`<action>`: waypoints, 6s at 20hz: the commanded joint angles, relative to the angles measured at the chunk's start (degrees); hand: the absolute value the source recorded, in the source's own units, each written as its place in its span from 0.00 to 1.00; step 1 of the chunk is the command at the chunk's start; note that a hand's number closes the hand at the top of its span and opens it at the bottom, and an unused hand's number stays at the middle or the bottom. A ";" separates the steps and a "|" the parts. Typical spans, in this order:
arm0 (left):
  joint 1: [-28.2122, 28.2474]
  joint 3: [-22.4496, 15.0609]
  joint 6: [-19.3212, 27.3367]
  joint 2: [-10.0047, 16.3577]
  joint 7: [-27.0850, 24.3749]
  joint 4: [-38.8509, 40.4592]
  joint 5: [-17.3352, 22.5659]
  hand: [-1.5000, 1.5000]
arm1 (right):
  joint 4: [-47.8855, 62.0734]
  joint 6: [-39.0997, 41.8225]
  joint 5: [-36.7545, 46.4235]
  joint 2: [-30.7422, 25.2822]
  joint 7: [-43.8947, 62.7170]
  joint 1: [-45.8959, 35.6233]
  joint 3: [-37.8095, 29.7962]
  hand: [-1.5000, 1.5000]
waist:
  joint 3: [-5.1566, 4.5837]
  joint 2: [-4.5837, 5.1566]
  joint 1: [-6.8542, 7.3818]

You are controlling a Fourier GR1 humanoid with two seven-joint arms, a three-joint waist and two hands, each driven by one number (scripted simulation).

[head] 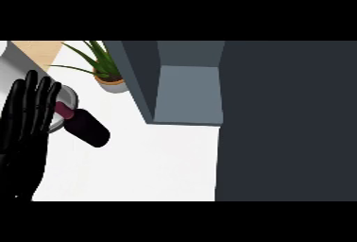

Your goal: Pick up the wine, place it into the cabinet and close the cabinet

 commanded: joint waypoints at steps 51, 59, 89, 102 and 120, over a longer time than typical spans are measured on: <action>-8.62 20.64 -11.91 22.69 42.06 -4.86 62.72 0.00 | -36.76 3.64 -8.86 -4.37 26.68 16.60 18.57 0.00 | 0.50 1.16 -2.83; -8.93 25.67 -16.98 24.41 40.98 0.72 62.65 0.00 | -36.30 1.31 -6.68 -3.82 31.31 10.73 20.16 0.00 | 0.43 1.18 -2.19; -10.33 24.97 -42.19 21.05 23.31 35.48 41.07 0.00 | -36.25 -2.13 -4.53 -3.05 34.04 6.92 22.20 0.00 | 0.42 1.20 -2.44; -14.52 23.32 -45.29 17.40 5.75 51.54 21.32 0.00 | -36.89 -2.34 -6.13 -4.46 33.95 7.11 21.38 0.00 | 0.41 1.36 -3.00; -22.28 18.32 -41.96 17.75 -16.32 78.63 2.29 0.00 | -38.22 -2.37 -6.43 -5.51 32.66 9.35 22.23 0.00 | 0.37 1.47 -4.20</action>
